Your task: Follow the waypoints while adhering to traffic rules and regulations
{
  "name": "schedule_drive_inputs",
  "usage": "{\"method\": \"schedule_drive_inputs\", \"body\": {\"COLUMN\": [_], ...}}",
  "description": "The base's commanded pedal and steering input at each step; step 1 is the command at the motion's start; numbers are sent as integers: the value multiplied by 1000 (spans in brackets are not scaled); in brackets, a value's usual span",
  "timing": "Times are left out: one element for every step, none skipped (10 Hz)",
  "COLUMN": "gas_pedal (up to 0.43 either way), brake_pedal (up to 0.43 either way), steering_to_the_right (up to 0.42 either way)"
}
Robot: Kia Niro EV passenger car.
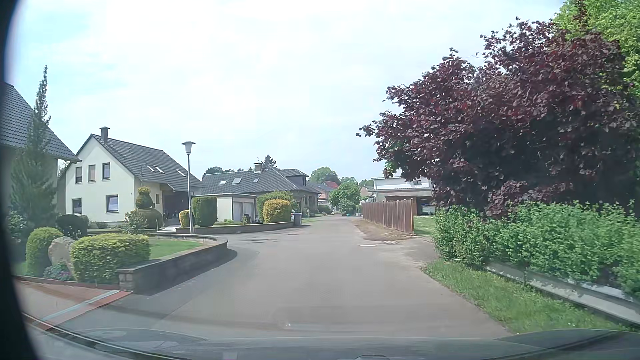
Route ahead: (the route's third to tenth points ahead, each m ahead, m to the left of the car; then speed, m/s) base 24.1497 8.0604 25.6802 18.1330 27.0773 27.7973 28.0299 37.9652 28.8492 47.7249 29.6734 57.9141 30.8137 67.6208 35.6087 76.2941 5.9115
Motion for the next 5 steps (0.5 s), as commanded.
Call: {"method": "schedule_drive_inputs", "body": {"gas_pedal": [118, 118, 118, 118, 110], "brake_pedal": [0, 0, 0, 0, 0], "steering_to_the_right": [26, 17, 16, 15, 13]}}
